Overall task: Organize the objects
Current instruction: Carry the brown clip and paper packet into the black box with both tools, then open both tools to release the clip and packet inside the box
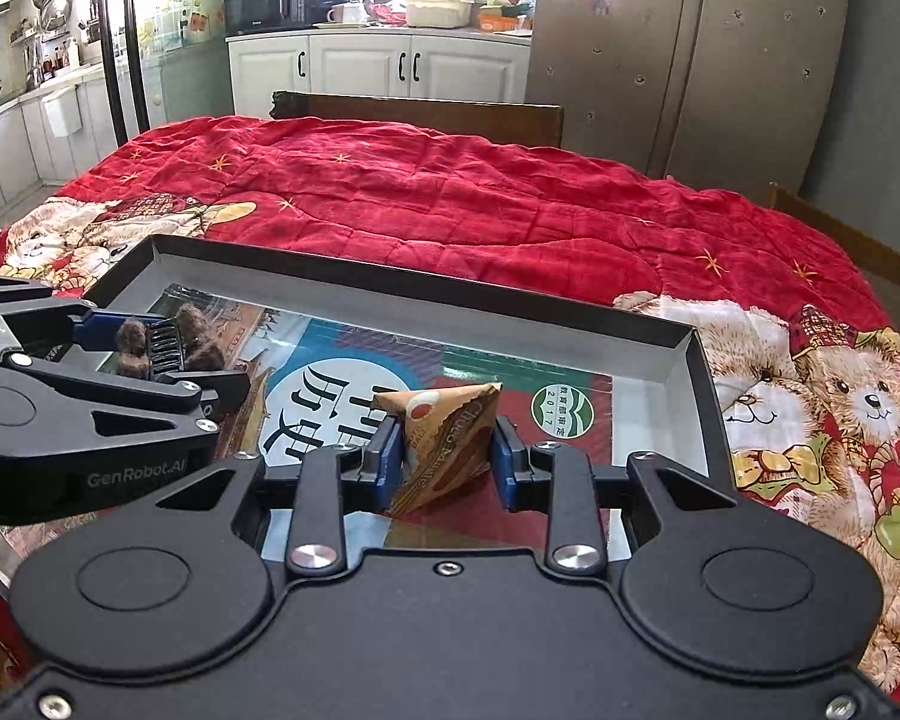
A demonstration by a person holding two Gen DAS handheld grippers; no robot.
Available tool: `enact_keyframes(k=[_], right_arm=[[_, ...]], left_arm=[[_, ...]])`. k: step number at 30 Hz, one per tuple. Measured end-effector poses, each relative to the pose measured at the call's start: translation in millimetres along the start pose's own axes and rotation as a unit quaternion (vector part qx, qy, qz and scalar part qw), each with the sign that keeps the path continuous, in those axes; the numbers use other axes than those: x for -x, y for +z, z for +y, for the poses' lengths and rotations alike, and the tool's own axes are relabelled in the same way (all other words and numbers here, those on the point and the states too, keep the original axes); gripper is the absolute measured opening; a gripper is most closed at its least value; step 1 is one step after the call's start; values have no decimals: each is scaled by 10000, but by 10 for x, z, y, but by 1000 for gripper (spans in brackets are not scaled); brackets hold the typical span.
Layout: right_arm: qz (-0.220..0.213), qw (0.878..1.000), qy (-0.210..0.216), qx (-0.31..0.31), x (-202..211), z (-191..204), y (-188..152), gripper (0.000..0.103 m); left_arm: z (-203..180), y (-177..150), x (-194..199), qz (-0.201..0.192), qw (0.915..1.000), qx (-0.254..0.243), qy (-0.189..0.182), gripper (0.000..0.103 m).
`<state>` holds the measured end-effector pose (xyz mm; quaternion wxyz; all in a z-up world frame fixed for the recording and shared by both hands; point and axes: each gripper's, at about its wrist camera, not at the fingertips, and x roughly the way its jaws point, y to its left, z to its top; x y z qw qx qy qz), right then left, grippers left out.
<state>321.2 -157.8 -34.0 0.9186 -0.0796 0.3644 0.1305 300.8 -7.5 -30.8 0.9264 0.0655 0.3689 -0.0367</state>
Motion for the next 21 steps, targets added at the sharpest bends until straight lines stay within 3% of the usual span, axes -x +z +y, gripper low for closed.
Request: enact_keyframes(k=[7,21], right_arm=[[-73,10000,23,-56,37,-19,-2,42],[-283,9987,144,-400,411,-240,-79,42]], left_arm=[[14,10,35,-60,10000,-8,70,75],[100,27,392,-359,9992,80,157,86]])
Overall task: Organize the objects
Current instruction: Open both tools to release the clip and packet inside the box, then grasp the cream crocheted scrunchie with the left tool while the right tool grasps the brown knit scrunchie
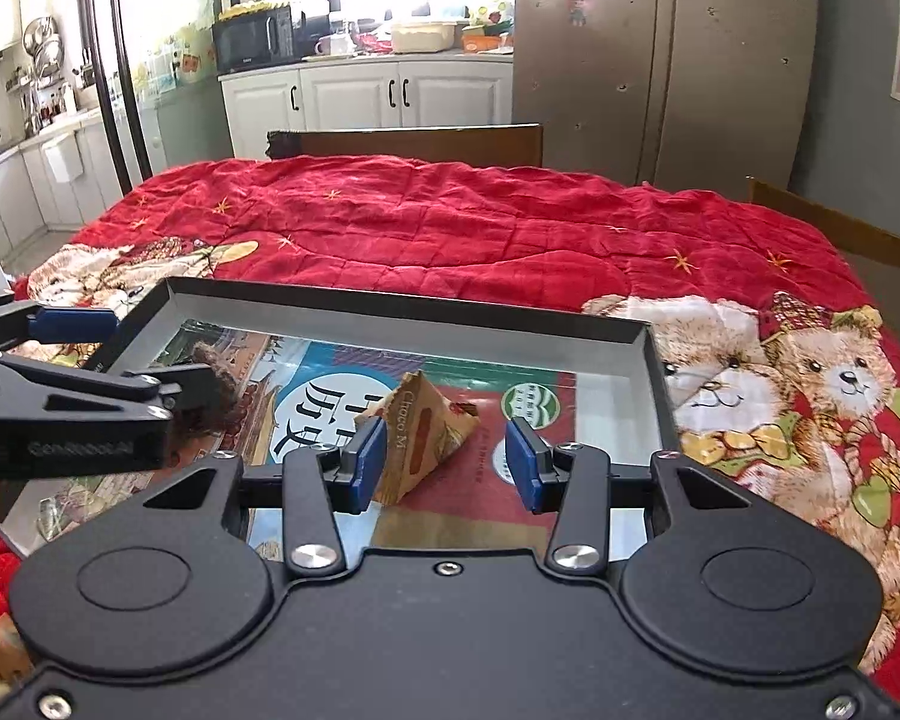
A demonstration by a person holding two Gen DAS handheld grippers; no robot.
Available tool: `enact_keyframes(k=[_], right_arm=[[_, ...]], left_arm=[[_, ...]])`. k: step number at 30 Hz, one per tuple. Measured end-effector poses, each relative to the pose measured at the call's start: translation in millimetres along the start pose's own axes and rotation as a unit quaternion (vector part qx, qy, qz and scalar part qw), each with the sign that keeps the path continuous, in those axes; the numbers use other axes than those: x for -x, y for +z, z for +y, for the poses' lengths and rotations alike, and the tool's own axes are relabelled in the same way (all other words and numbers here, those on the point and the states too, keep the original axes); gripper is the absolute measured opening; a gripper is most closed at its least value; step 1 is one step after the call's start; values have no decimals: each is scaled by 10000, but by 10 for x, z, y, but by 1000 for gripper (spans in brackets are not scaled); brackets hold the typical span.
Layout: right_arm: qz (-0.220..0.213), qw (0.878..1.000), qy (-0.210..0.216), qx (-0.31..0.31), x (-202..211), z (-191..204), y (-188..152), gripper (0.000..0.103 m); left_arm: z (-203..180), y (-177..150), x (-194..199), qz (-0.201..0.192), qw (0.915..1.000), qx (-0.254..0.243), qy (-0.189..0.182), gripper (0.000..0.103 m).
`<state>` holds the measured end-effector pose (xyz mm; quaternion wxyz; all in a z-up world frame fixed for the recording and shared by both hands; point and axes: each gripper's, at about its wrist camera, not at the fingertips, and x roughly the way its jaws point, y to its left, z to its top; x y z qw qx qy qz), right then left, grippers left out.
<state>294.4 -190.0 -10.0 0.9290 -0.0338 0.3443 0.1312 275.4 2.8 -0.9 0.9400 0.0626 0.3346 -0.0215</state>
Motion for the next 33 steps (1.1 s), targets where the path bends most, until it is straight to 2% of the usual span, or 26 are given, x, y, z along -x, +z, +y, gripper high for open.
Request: enact_keyframes(k=[10,19,29,33], right_arm=[[-382,9992,153,11,622,-126,-117,42],[-628,9980,87,-4,1153,-188,-407,40],[-555,9967,262,540,1315,58,-901,22],[-607,9952,332,691,1281,170,-996,22]], left_arm=[[111,-79,395,-199,9998,-25,-33,86],[219,-363,771,-343,9991,-199,-144,86],[303,-783,1151,-428,9984,-132,-343,86],[268,-948,1263,-459,9976,-250,-446,86]])
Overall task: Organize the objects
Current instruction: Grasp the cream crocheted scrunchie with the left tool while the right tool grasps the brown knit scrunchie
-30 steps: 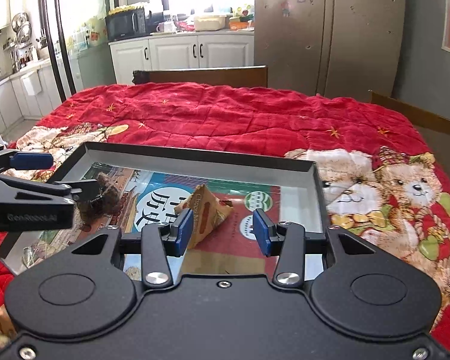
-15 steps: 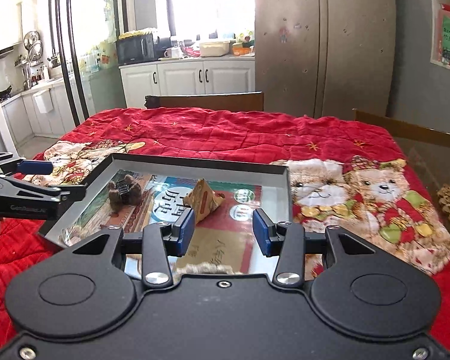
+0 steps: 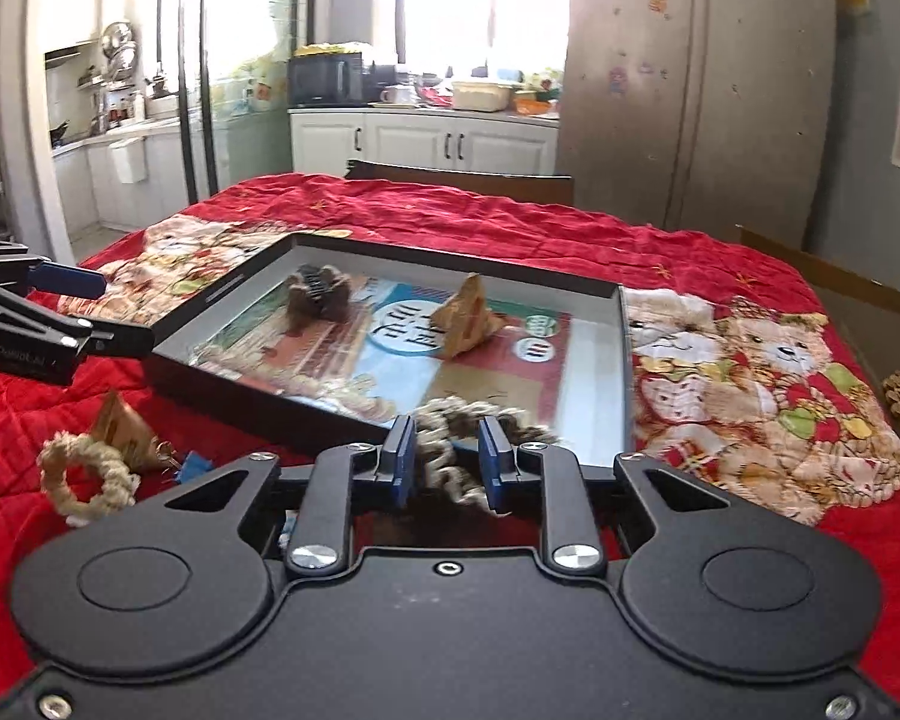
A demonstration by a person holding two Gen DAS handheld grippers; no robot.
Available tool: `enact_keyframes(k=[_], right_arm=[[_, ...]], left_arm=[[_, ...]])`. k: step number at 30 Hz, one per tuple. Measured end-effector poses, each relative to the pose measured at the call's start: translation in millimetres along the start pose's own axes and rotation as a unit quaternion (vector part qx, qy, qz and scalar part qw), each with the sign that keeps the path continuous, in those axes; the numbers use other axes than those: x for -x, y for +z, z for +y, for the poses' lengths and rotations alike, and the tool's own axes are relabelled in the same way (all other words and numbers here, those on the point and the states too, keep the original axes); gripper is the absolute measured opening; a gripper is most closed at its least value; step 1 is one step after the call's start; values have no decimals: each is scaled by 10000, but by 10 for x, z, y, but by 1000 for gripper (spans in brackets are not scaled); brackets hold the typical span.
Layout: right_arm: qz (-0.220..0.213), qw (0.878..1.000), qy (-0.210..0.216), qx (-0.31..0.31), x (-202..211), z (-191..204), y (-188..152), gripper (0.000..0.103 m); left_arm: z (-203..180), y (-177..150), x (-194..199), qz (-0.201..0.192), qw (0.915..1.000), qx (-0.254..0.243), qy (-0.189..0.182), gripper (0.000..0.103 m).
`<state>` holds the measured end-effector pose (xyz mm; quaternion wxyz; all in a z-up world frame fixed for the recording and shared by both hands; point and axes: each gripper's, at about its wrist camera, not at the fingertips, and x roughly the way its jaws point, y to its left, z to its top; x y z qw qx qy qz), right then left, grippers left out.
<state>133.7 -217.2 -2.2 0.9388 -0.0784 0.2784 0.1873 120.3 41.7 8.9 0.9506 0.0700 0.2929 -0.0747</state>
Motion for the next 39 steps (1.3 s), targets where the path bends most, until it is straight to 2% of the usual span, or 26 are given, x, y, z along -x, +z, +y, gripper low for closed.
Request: enact_keyframes(k=[6,14,18,25,32,35,39], right_arm=[[51,10000,-58,62,-76,31,-60,21],[127,9996,-127,208,-199,15,-66,21],[188,9993,-150,298,-229,45,-93,20],[194,9993,-109,289,-190,37,-119,14],[180,9995,-89,248,-103,31,-158,12],[171,9995,-90,242,-69,29,-169,11],[162,9996,-59,202,9,18,-197,11]], left_arm=[[-40,-190,155,22,9996,-89,-265,86],[-60,-449,234,278,9985,-177,-444,86],[-78,-532,246,399,9975,-226,-542,80],[-95,-572,205,521,9966,-230,-594,63],[-73,-589,180,665,9957,-144,-623,36],[-67,-590,174,708,9952,-120,-660,27],[-77,-584,195,701,9951,-135,-686,22]])
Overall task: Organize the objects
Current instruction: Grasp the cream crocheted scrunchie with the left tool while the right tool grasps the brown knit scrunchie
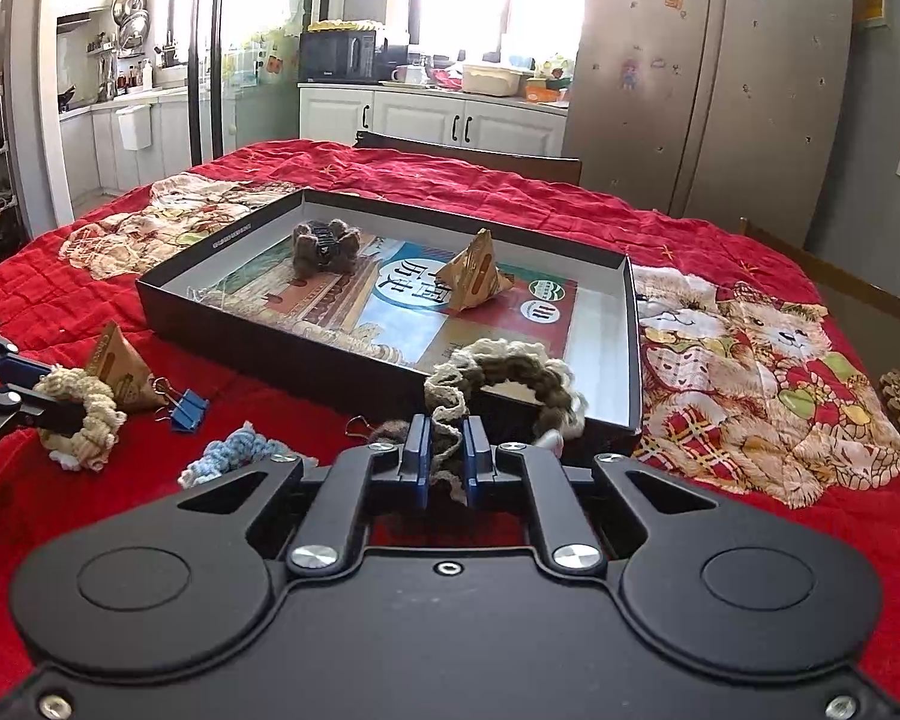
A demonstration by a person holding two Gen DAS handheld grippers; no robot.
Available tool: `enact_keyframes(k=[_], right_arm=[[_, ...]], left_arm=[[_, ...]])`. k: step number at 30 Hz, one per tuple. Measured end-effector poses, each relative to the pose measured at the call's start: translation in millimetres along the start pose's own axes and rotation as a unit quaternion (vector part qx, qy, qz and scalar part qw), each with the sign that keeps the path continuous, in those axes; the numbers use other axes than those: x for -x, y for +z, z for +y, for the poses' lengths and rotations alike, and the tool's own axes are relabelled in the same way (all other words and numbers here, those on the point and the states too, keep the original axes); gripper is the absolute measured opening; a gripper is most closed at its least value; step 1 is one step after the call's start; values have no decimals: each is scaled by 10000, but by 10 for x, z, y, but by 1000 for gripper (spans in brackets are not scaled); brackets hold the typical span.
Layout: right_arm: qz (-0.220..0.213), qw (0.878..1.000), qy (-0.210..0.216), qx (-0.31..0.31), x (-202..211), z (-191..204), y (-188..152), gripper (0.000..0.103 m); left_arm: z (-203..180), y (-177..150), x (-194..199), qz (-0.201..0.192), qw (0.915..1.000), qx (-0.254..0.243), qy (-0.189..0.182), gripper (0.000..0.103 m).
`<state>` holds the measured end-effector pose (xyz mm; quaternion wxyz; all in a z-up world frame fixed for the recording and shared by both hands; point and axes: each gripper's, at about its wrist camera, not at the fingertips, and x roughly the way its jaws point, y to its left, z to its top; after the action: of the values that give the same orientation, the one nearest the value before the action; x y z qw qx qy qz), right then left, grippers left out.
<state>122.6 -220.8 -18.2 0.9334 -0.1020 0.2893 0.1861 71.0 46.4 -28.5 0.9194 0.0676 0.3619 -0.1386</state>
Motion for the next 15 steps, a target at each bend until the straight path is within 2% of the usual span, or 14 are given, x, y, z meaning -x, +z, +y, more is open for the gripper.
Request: enact_keyframes(k=[15], right_arm=[[-274,9994,179,-89,338,-16,30,10]], left_arm=[[-126,93,216,-303,9993,-189,-92,18]])
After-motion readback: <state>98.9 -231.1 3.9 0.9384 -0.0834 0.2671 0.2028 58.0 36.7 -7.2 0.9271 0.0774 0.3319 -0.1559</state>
